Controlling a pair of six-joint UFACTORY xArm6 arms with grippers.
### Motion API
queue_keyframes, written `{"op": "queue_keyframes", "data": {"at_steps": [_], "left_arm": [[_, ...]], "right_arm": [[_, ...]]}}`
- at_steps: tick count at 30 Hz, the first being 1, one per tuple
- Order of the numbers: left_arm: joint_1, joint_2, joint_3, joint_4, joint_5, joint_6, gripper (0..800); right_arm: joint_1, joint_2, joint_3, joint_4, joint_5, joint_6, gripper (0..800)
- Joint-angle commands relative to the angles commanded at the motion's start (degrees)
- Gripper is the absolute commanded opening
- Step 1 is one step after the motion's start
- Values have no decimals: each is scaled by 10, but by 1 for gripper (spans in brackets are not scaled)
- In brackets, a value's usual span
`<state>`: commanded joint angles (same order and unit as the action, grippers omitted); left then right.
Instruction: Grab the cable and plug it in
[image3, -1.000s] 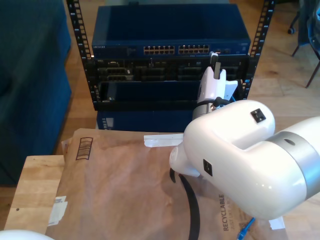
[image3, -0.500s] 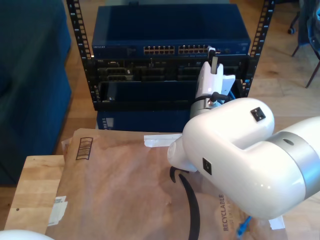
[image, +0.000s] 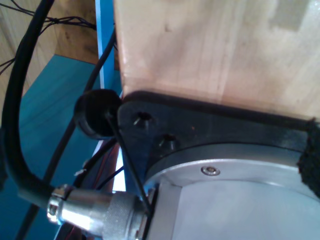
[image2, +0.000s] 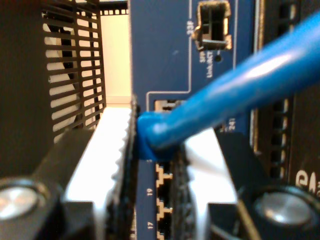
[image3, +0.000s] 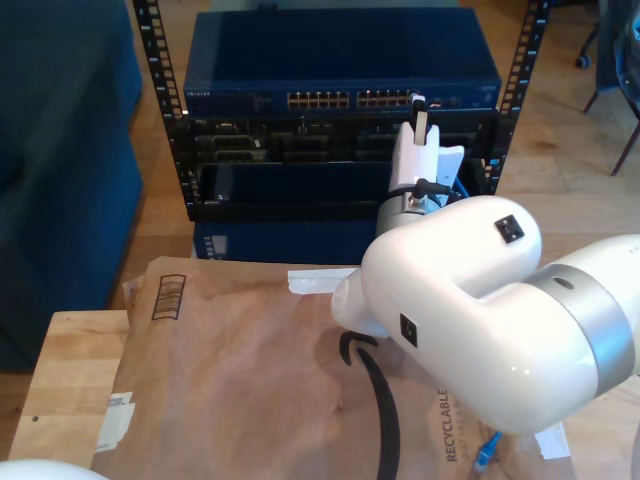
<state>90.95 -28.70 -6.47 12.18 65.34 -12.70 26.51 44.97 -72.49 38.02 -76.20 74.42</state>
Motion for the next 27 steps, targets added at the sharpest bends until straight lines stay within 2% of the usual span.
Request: {"op": "queue_keyframes", "data": {"at_steps": [6, 27], "left_arm": [[0, 0, 0, 0, 0, 0, 800], [0, 0, 0, 0, 0, 0, 800]], "right_arm": [[0, 8, -18, 0, 0, -2, 0], [-4, 15, -19, 0, 9, -2, 0]]}}
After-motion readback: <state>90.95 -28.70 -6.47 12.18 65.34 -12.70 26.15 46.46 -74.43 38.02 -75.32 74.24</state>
